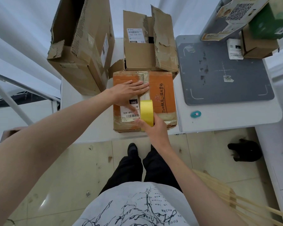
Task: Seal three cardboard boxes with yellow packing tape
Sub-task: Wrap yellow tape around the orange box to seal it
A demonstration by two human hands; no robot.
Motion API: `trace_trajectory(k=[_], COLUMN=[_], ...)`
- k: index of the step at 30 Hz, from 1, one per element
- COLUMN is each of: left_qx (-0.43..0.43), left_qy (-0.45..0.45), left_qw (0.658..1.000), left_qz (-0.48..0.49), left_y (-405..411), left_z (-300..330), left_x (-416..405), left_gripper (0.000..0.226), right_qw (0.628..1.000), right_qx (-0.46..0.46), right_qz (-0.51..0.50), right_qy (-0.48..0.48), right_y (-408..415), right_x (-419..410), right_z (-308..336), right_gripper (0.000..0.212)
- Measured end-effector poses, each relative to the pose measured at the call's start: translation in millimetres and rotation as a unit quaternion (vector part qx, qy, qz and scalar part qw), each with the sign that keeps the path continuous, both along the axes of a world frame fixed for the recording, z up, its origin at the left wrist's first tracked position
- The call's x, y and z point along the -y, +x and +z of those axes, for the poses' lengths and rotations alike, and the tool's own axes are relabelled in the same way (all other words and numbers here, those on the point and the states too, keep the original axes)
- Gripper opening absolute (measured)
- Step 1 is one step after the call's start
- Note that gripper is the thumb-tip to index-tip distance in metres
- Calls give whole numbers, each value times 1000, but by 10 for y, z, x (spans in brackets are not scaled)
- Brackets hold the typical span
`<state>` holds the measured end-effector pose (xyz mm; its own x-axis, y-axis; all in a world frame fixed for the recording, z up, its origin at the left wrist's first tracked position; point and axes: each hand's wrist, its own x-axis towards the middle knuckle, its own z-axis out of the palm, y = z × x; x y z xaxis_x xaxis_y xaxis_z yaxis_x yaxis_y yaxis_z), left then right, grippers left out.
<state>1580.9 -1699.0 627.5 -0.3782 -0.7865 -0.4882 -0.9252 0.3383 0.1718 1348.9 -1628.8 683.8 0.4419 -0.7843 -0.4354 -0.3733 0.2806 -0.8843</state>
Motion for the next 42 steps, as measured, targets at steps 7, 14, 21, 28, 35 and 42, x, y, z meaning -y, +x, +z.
trace_trajectory(k=[7, 14, 21, 28, 35, 42], left_qx=[20, 62, 50, 32, 34, 24], left_qy=[18, -22, -54, -77, -79, -129], left_qw=[1000, 998, 997, 996, 996, 991], left_qz=[3, -5, -39, -16, 9, -19], left_y=[-17, -164, -262, -411, -443, -463], left_z=[45, 60, 40, -76, -88, -174], left_x=[19, -98, -328, -568, -575, -675], left_gripper=[143, 145, 144, 145, 140, 122], right_qw=[996, 996, 995, 994, 989, 988], right_qx=[21, 11, 11, 2, 34, 59], right_qz=[-71, -58, -48, -46, -62, -50], right_qy=[52, 63, 81, 104, 129, 132], right_y=[-140, -137, -160, -141, -120, -165], right_x=[-279, -213, -255, -241, -168, -221], right_z=[99, 179, 190, 233, 260, 257], right_gripper=[29, 33, 35, 25, 23, 19])
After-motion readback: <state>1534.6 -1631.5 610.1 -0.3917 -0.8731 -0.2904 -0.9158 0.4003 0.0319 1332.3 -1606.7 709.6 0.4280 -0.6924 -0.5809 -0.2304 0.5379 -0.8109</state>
